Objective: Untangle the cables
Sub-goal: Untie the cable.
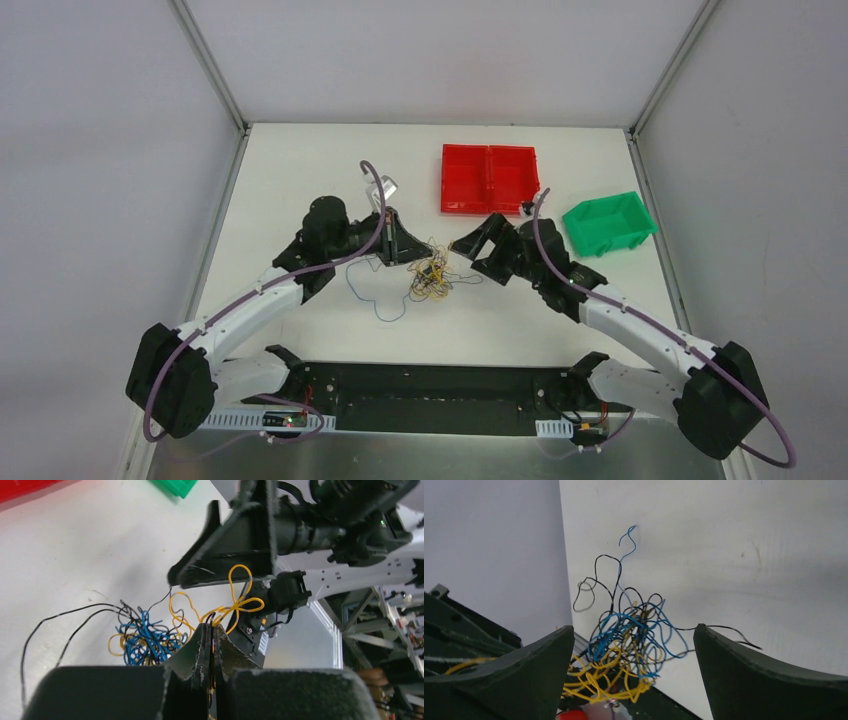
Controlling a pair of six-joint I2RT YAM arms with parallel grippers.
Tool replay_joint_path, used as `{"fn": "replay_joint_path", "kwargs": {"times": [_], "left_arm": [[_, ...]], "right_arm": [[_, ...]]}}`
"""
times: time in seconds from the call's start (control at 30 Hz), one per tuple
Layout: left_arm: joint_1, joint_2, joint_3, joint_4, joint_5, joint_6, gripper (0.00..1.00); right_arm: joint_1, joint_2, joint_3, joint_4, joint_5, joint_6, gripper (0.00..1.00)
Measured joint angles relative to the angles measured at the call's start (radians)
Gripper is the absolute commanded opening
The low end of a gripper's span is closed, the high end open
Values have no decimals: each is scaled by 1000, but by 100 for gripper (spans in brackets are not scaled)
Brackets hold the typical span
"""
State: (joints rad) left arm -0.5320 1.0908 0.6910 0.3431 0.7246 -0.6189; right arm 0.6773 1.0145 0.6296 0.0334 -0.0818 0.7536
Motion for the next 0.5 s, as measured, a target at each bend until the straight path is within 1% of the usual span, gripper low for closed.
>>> {"fn": "replay_joint_path", "kwargs": {"times": [0.17,0.3,0.4,0.5], "left_arm": [[-73,50,5,27,-29,57,0],[-84,77,5,43,-84,107,0],[-93,92,6,48,-116,150,0],[-104,98,6,54,-136,188,0]], "right_arm": [[-14,107,0,30,-85,280,94],[-29,107,-4,-16,-91,466,94],[-61,83,-25,-54,-89,557,94],[-107,42,-35,-124,-75,584,93]]}}
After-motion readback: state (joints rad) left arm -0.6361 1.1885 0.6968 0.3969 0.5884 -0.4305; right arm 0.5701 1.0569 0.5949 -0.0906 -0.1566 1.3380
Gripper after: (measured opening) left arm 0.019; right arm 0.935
